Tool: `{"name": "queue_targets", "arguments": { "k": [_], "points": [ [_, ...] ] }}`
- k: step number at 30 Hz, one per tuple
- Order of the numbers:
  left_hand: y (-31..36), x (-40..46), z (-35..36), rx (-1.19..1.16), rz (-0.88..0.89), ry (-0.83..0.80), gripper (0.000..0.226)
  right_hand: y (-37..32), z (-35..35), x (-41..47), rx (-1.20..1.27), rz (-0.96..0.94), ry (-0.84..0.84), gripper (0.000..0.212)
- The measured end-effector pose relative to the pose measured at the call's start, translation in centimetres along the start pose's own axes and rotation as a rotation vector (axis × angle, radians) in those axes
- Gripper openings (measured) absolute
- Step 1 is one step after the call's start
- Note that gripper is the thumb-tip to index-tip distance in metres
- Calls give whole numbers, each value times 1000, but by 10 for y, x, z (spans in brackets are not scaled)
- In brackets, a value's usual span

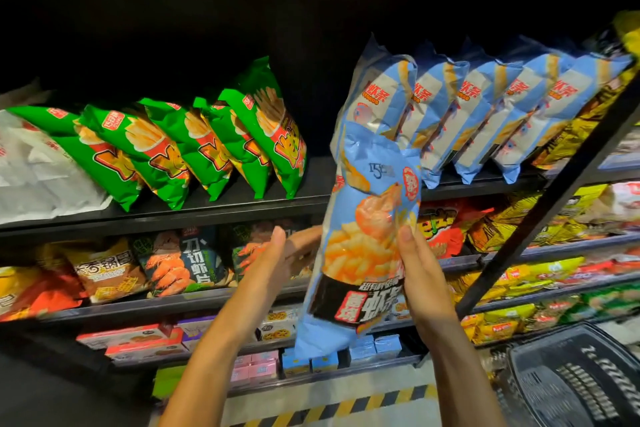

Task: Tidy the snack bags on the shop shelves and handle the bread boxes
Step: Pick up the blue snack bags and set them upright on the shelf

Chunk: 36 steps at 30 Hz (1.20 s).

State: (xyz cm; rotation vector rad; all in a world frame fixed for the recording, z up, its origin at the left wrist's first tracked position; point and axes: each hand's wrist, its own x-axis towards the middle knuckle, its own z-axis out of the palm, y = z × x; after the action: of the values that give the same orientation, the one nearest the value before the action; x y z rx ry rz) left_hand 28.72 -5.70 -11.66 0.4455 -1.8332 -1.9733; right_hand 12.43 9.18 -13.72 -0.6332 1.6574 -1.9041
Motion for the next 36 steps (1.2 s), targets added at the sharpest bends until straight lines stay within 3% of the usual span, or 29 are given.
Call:
{"name": "queue_targets", "arguments": {
  "k": [5,8,12,14,15,17,20,21,25,27,30,32,36],
  "points": [
    [-8,-9,6,-6,33,58,75,18,7,9,13,262,57,48],
    [-9,-10,0,0,22,32,74,25,9,13,27,263,49,56],
    [-12,-17,0,-60,85,42,72,27,14,16,55,248,35,86],
    [-21,-18,-13,-20,-8,37,61,24,16,16,58,220,27,90],
    [-53,-17,-33,-15,-68,-20,56,23,17,16,62,180,27,84],
    [-87,3,-70,69,-137,69,62,19,22,16,46,57,43,61],
    [-48,-9,-29,293,-8,10,78,11,31,14,2,-75,110,38],
    [-29,-9,-4,337,-8,61,79,8,34,12,-6,-101,122,35],
    [-34,-4,8,156,134,259,69,-5,33,7,-10,-174,96,45],
    [-35,4,8,72,103,412,53,-12,29,3,-47,-249,7,44],
    [-39,7,4,-132,-24,616,61,-13,23,-5,-108,-262,-160,64],
    [-39,11,2,-253,-130,659,56,-16,22,-10,-123,-239,-256,66],
    [-36,13,9,-277,-183,659,45,-19,23,-14,-111,-200,-322,63]
  ]
}}
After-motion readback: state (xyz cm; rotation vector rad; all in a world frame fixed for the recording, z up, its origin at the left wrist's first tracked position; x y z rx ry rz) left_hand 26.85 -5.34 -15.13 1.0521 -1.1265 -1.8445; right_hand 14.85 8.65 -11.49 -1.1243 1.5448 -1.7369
